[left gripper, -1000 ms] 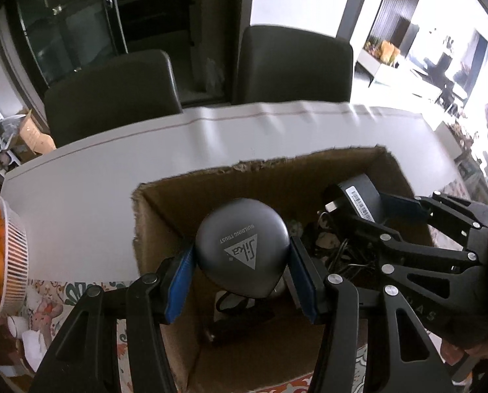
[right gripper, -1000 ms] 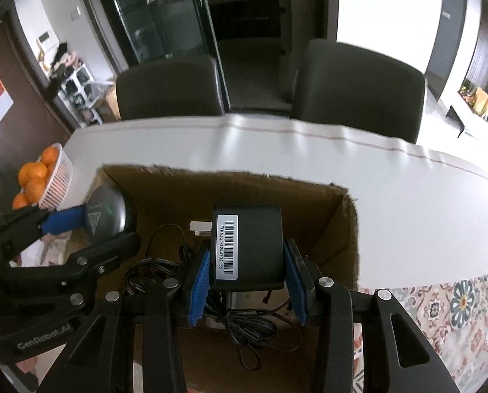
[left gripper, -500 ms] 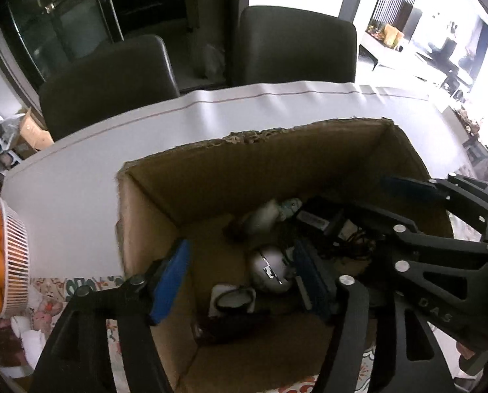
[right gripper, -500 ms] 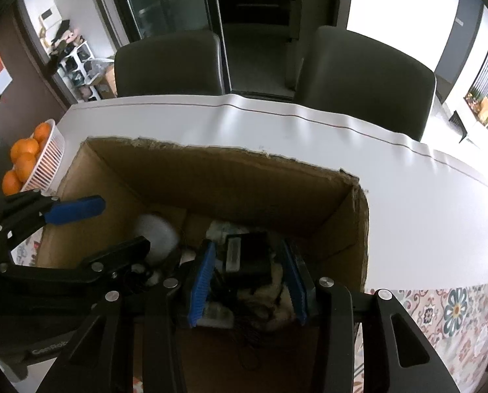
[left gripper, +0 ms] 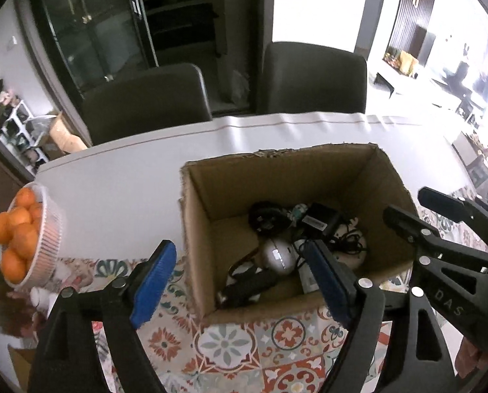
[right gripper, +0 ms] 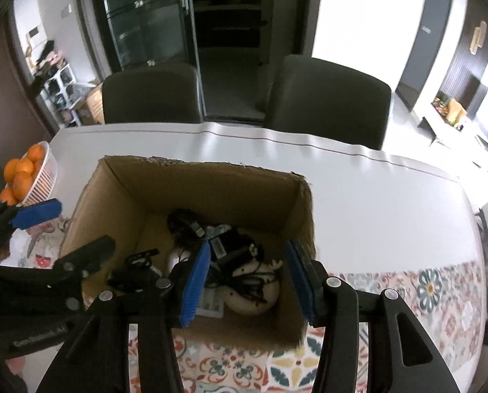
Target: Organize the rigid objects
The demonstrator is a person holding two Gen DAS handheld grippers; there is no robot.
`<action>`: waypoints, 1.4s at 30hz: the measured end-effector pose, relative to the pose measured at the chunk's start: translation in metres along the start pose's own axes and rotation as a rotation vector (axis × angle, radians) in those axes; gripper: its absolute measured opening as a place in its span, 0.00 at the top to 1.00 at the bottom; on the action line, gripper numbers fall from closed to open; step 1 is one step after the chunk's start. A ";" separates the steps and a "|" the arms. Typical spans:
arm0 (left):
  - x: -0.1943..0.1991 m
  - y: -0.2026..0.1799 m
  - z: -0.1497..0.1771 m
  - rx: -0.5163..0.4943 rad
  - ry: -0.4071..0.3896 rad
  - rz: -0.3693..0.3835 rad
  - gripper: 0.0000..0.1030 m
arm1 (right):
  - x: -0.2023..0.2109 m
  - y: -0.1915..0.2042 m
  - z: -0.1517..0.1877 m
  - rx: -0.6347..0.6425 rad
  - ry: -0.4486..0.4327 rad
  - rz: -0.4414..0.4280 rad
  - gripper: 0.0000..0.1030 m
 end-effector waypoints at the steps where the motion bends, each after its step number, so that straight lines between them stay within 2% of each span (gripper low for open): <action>1: 0.005 0.000 0.000 0.001 -0.009 -0.011 0.17 | 0.007 0.000 0.002 -0.011 -0.006 0.006 0.51; 7: 0.056 -0.001 0.013 -0.023 -0.117 -0.100 0.04 | 0.052 0.004 0.016 -0.054 -0.061 0.019 0.46; 12: 0.097 -0.001 0.027 -0.030 -0.197 -0.163 0.01 | 0.092 0.009 0.031 -0.059 -0.102 0.054 0.31; 15: 0.121 0.001 0.039 -0.018 -0.244 -0.204 0.00 | 0.111 0.010 0.038 -0.063 -0.122 0.070 0.28; 18: 0.145 0.002 0.053 0.013 -0.272 -0.206 0.00 | 0.134 0.011 0.047 -0.071 -0.155 0.085 0.27; 23: 0.181 0.002 0.073 0.036 -0.329 -0.205 0.00 | 0.183 0.018 0.063 -0.078 -0.260 0.118 0.24; 26: 0.201 -0.001 0.084 0.032 -0.362 -0.230 0.00 | 0.212 0.021 0.073 -0.080 -0.321 0.144 0.21; 29: 0.221 -0.004 0.095 0.040 -0.376 -0.200 0.00 | 0.234 0.024 0.080 -0.083 -0.363 0.168 0.20; 36: 0.254 -0.006 0.117 0.073 -0.407 -0.170 0.00 | 0.272 0.029 0.101 -0.098 -0.413 0.146 0.18; 42: 0.266 -0.009 0.132 0.073 -0.421 -0.187 0.00 | 0.293 0.033 0.121 -0.103 -0.449 0.181 0.18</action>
Point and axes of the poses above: each gripper's, at about its wrist camera, not at the fingertips, and x roughly against the way its jaws point, y to its left, z to its underside, the point moved 1 cm from there along -x, roughly the way its jaws point, and after that the axes turned 11 degrees about -y, right-handed, at the moved point
